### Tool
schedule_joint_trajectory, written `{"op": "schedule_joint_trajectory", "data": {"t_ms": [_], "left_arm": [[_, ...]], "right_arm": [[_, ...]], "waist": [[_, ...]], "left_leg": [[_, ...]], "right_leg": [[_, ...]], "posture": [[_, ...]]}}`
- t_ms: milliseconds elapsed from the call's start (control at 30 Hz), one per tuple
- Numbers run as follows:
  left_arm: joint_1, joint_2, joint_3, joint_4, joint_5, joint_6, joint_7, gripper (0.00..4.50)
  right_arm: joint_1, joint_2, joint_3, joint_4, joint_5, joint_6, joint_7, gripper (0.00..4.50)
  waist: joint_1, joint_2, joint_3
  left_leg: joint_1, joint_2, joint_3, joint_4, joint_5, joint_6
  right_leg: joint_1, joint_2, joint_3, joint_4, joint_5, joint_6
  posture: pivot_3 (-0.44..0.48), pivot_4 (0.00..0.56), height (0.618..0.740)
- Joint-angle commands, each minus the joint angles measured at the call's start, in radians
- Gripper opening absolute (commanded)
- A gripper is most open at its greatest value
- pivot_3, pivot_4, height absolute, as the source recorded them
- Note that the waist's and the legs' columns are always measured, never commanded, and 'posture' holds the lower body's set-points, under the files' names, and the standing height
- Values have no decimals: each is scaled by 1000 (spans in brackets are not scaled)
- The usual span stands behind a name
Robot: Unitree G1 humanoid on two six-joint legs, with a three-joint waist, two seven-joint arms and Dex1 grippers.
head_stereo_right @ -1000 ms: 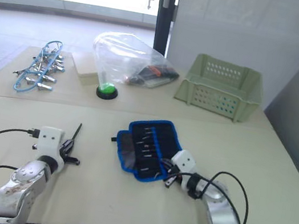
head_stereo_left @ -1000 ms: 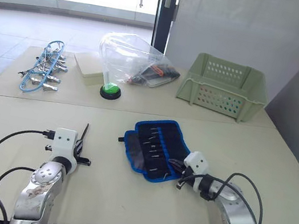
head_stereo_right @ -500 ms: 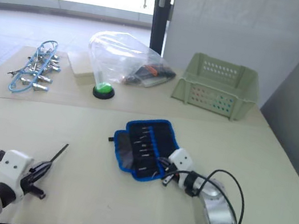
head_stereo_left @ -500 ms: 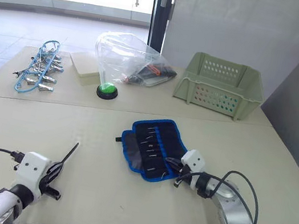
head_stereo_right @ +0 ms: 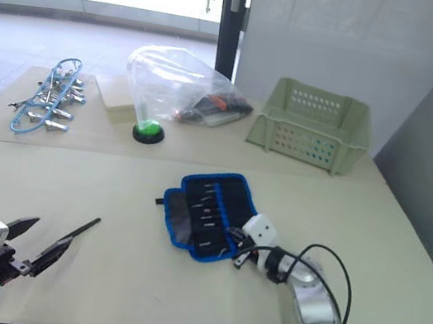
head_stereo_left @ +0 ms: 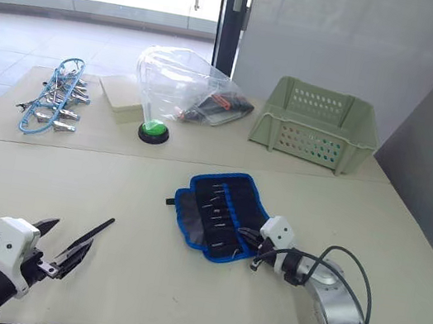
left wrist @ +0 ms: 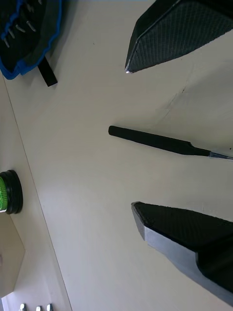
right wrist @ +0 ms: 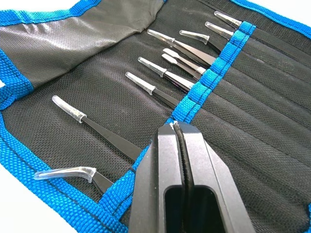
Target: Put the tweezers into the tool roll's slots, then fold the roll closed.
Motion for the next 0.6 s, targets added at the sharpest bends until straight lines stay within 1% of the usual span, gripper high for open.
{"op": "schedule_joint_trajectory", "data": {"t_ms": [33,67,200,333,467,600], "left_arm": [[3,36,-9,20,37,-33,-25,4472],[3,47,-11,29,39,-34,-35,4472],[-15,180,-23,129,78,-62,-155,4472],[-58,253,-32,227,86,-93,-222,4472],[-95,286,-53,307,96,-116,-267,4472],[-121,294,-91,348,109,-110,-286,4472]], "right_arm": [[30,20,94,44,-29,23,43,0],[30,20,94,45,-30,23,43,0],[31,25,93,48,-35,20,42,0],[30,32,93,48,-38,22,36,0],[37,35,90,45,-40,23,29,0],[49,37,88,38,-41,24,20,0]], "waist": [[0,0,0],[-1,0,0],[0,0,0],[0,-1,0],[-2,0,0],[0,0,0]], "left_leg": [[0,0,0,0,0,0],[0,0,0,0,0,0],[1,2,0,0,0,0],[1,10,2,0,0,0],[1,14,2,-1,-2,1],[1,16,2,-1,-2,2]], "right_leg": [[0,0,0,0,0,0],[0,0,0,0,0,0],[-1,2,0,0,-1,-1],[-1,9,0,-1,0,-4],[-3,14,0,2,-1,-10],[-5,16,-1,3,0,-13]], "posture": [[0,150,740],[0,150,740],[0,150,740],[0,150,740],[0,150,740],[0,150,740]]}}
